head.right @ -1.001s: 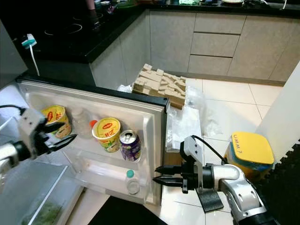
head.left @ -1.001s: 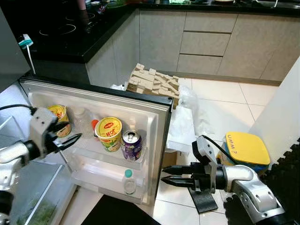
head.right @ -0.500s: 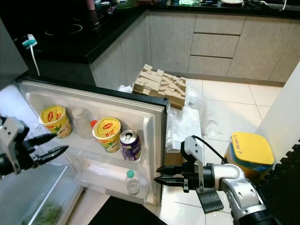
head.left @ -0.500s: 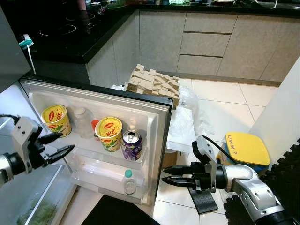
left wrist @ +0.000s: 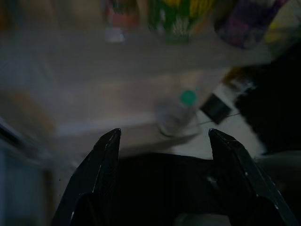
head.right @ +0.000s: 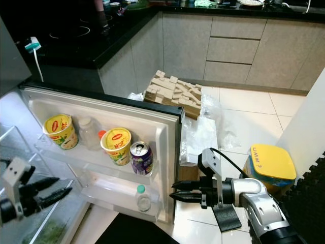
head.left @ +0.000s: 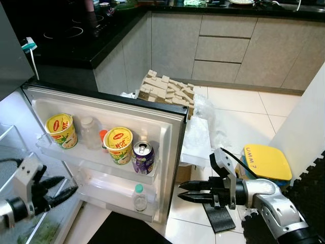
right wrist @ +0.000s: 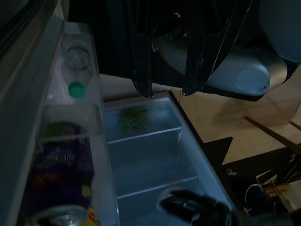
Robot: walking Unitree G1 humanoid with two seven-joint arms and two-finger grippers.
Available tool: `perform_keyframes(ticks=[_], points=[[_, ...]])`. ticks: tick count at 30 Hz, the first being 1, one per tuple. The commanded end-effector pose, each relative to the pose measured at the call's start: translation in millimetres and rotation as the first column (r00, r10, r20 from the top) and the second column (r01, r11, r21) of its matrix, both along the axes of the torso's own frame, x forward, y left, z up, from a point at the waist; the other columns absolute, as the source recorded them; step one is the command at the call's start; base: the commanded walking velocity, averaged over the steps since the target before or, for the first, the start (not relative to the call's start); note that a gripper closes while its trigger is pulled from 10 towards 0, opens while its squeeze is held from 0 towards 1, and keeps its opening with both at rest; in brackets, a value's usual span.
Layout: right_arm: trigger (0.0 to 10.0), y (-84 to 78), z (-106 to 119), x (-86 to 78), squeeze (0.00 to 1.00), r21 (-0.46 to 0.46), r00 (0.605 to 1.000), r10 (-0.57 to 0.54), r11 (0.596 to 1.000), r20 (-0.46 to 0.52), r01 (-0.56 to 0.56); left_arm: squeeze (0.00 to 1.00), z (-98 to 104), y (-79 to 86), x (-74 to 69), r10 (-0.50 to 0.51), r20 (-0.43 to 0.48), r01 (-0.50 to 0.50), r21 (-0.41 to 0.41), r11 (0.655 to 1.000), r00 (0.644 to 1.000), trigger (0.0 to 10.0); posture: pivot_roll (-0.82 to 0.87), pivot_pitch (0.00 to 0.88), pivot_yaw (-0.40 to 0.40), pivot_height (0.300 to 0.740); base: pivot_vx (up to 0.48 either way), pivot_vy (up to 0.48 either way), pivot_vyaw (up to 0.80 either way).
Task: Restocking fridge
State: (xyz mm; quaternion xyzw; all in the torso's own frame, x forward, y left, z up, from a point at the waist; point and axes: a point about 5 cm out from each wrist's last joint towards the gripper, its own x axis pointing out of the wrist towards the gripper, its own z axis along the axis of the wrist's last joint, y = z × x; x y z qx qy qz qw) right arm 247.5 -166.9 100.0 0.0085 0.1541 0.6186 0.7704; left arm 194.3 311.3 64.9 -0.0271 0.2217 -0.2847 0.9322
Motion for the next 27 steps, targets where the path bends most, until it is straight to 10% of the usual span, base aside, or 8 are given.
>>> perform_keyframes(ticks=[1,13,22,27], points=[[10.0,-3.9,1,0.1,0.0,0.001,1.0,-0.005,1.0,0.01,0.005,0.0,-6,-1.5,-2.8,0.013,-0.021,-0.014,-0.017,1.0,1.0,10.0,-0.04,0.0,-0.013,0.74,0.0,0.0,0.0],[10.0,-9.5,-19,-5.4,0.0,-0.005,0.997,-0.031,1.0,-0.065,0.031,0.0,-88,-36.2,-35.2,0.118,-0.297,-0.162,-0.126,0.979,0.948,10.0,-0.04,0.0,-0.015,0.74,0.0,0.0,0.0],[10.0,-27.3,-67,-17.8,0.0,-0.099,0.961,-0.215,0.975,-0.176,0.2,0.0,-131,-50.0,-68.3,0.281,-0.471,-0.333,-0.03,0.942,0.836,10.0,-0.04,0.0,-0.017,0.74,0.0,0.0,0.0],[10.0,-38.5,-100,-25.7,0.0,-0.168,0.875,-0.42,0.906,-0.242,0.388,0.0,-149,-62.3,-90.5,0.308,-0.549,-0.321,0.077,0.944,0.777,10.0,-0.04,0.0,-0.014,0.74,0.0,0.0,0.0]])
